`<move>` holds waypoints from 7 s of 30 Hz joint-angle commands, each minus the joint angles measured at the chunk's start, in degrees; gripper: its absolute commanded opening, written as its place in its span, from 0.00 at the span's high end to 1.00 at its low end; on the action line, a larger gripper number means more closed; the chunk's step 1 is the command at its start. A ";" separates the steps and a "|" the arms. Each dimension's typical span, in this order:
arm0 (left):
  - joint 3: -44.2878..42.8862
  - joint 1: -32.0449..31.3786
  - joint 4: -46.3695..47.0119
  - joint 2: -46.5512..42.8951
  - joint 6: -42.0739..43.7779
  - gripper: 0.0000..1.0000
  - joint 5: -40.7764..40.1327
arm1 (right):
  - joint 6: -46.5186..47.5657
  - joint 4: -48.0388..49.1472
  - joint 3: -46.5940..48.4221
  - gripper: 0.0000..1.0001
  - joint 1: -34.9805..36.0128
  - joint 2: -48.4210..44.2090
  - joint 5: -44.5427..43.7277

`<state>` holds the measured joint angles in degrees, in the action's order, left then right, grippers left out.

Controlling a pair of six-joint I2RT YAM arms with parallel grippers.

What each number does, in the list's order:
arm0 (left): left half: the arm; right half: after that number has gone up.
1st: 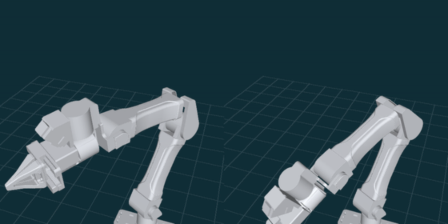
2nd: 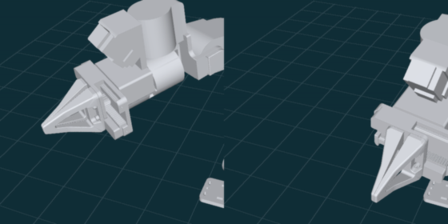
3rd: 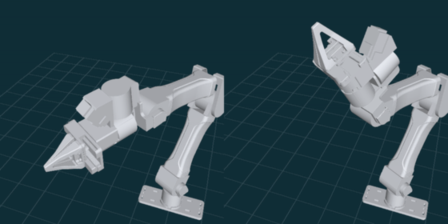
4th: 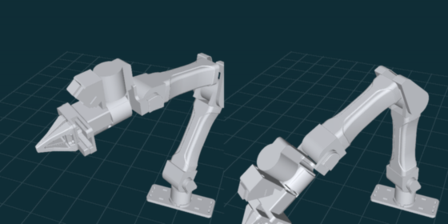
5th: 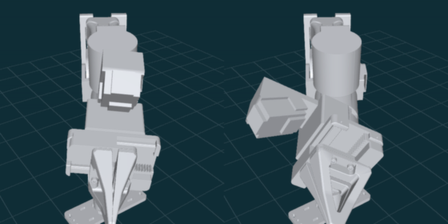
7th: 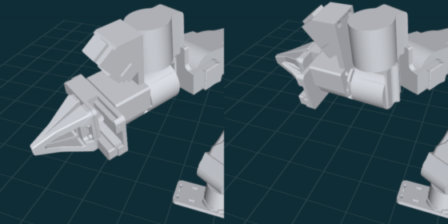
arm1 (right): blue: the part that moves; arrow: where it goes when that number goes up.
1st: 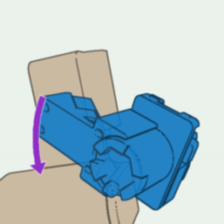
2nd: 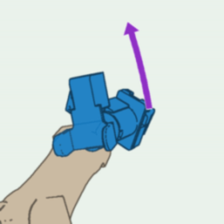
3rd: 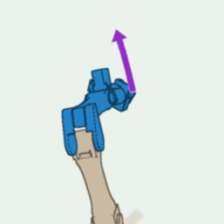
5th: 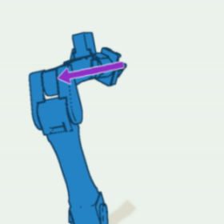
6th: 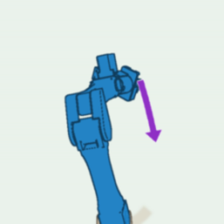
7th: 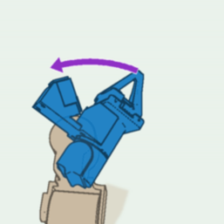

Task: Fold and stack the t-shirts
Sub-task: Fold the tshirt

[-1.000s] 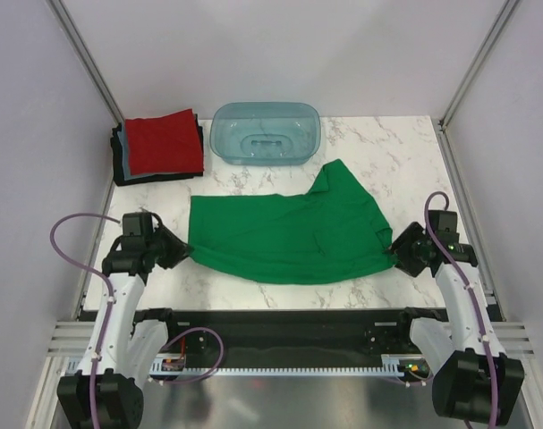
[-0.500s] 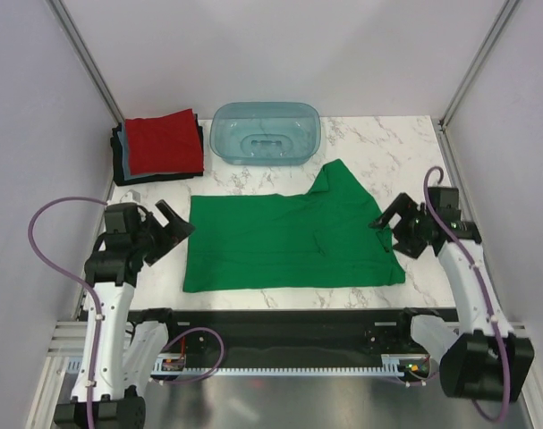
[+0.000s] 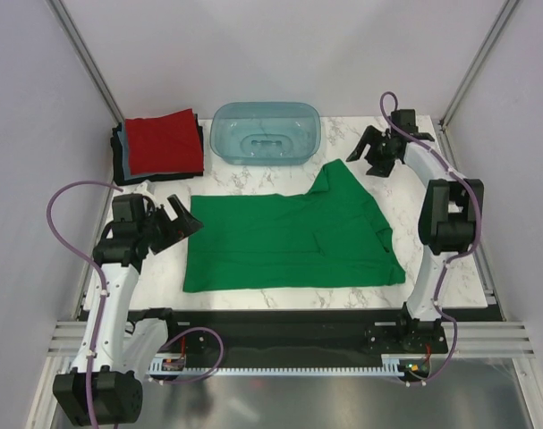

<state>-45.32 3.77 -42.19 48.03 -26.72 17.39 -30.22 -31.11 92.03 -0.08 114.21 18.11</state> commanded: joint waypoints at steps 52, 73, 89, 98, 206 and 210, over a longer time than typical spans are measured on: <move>-14.24 0.10 17.50 35.35 -3.69 0.37 -9.47 | -0.54 14.85 -5.35 1.00 7.19 -4.77 1.31; -25.34 -2.98 25.85 63.41 -2.63 0.45 -16.51 | -1.86 22.24 -34.98 1.00 9.92 -30.28 5.18; -23.85 -4.74 25.58 60.61 -2.11 0.98 -16.24 | -2.04 19.34 -36.47 1.00 9.66 -36.67 0.97; -17.97 -4.74 24.62 49.45 -2.81 0.98 -16.07 | -3.44 14.15 -44.73 1.00 8.78 -51.70 -2.20; -16.37 -58.69 36.22 59.55 -32.87 0.37 8.37 | -5.56 2.90 42.54 0.02 -2.12 35.57 -8.45; -20.50 -59.93 33.07 55.61 -32.00 0.37 4.77 | -2.66 8.08 33.76 0.02 -0.28 24.59 -9.23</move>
<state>-62.22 -55.59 -6.90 107.13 -57.06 22.76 -37.95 -26.09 129.40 -1.45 146.50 11.62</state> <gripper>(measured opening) 0.632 0.979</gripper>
